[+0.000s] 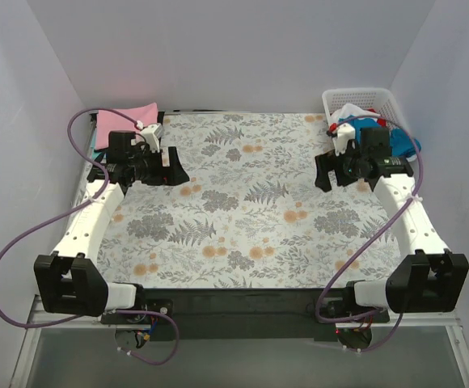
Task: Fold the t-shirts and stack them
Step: Grab the tshirt from the pile
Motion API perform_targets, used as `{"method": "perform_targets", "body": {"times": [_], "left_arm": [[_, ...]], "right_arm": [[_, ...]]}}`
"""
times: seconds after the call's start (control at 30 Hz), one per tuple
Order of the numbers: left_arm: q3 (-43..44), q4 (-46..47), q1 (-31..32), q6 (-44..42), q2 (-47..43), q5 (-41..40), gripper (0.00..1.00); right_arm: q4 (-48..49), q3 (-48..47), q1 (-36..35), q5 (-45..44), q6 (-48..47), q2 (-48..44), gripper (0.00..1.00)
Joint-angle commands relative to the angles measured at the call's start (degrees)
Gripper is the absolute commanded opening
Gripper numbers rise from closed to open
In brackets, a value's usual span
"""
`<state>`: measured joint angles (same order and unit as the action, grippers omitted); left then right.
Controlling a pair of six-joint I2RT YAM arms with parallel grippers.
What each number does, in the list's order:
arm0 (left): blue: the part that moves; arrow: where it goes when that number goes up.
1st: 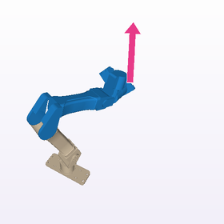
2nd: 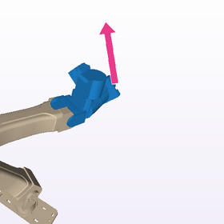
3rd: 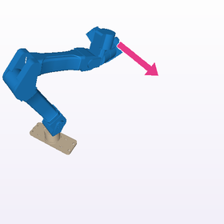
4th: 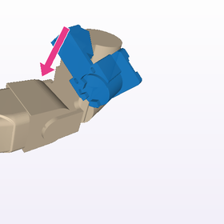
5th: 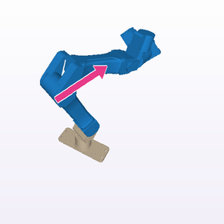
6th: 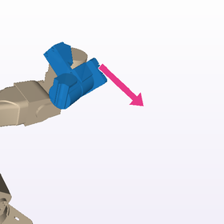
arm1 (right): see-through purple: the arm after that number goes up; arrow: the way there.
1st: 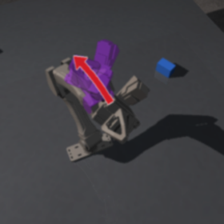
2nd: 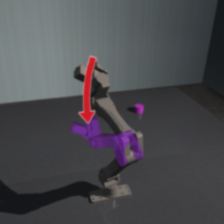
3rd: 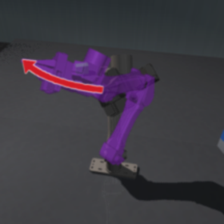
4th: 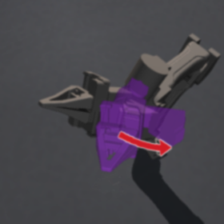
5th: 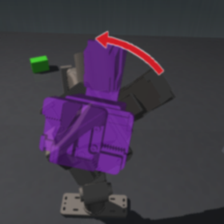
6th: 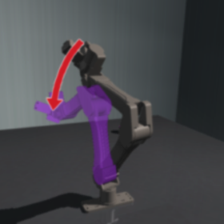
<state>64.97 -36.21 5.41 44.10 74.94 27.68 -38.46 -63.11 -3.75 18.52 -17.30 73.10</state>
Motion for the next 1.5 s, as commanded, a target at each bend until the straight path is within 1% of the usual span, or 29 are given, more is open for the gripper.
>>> {"method": "perform_targets", "body": {"times": [0.0, 0.03, 0.07, 0.13, 0.17, 0.23, 0.27, 0.3, 0.33, 0.4, 0.5, 0.7, 0.9, 1.0, 1.17, 1.3, 1.37, 1.47], "left_arm": [[4.4, -2.0, -0.4, -2.4, 1.3, 5.5, 0.86], [5.3, -2.2, -0.4, -2.4, 1.7, 5.4, 0.86], [5.7, -2.5, -0.4, -2.5, 2.1, 4.5, 0.86], [6.5, -2.9, -0.6, -2.6, 2.2, 4.1, 0.86], [7.2, -3.3, -0.7, -2.7, 2.5, 4.0, 0.86], [8.5, -4.3, -0.7, -3.0, 3.3, 4.3, 0.86], [10.2, -5.4, -0.7, -3.1, 4.3, 4.6, 0.86], [11.0, -5.7, -0.8, -3.1, 4.8, 4.7, 0.86], [11.7, -6.1, -0.8, -2.9, 5.3, 4.8, 0.86], [12.5, -5.9, -0.8, -2.4, 6.1, 5.4, 0.86], [12.4, -5.3, -0.8, -1.6, 6.8, 7.2, 0.86], [11.8, -4.8, -0.8, -1.5, 7.6, 9.5, 0.86], [10.4, -4.7, -0.8, -1.4, 8.4, 10.5, 0.86], [10.7, -5.1, -0.8, -1.9, 8.6, 9.7, 0.86], [11.8, -6.7, -0.8, -2.7, 9.7, 8.4, 0.86], [13.4, -8.0, -0.8, -3.3, 10.7, 6.7, 0.86], [13.7, -7.8, -0.8, -3.3, 10.9, 6.6, 0.86], [14.4, -7.5, -0.8, -3.1, 12.0, 7.2, 0.86]], "right_arm": [[1.7, -12.1, 1.0, -6.3, 0.1, 2.9, 0.98], [1.6, -14.5, 1.6, -6.9, 0.0, 3.9, 0.98], [1.5, -20.1, 3.1, -7.4, 0.0, 4.9, 0.98], [1.1, -25.7, 5.9, -6.8, -0.2, 8.6, 0.98], [0.3, -31.0, 9.2, -5.9, 0.0, 11.3, 0.98], [-0.4, -35.9, 13.1, -1.3, 1.1, 13.9, 0.98], [-1.3, -39.7, 16.7, 0.4, 1.6, 16.3, 0.98], [-1.8, -41.1, 18.1, 3.0, 1.6, 17.7, 0.98], [-2.4, -42.3, 20.3, 3.7, 1.1, 18.8, 0.98], [-3.4, -44.7, 21.6, 4.8, 0.4, 21.9, 0.98], [-3.9, -45.3, 24.2, 6.7, 0.2, 26.1, 0.98], [-5.3, -46.8, 25.3, 8.6, -0.1, 36.5, 0.98], [-4.9, -53.0, 24.7, 10.2, 1.4, 45.5, 0.98], [-4.3, -56.1, 23.4, 9.8, 1.4, 49.5, 0.98], [-1.5, -56.5, 20.9, 6.6, 1.7, 54.5, 0.98], [-0.6, -57.2, 20.5, 2.1, 2.8, 56.8, 0.98], [-0.6, -56.7, 20.5, 1.3, 2.3, 56.5, 0.95], [-0.6, -55.2, 20.4, 2.2, 1.4, 55.1, 0.72]]}}
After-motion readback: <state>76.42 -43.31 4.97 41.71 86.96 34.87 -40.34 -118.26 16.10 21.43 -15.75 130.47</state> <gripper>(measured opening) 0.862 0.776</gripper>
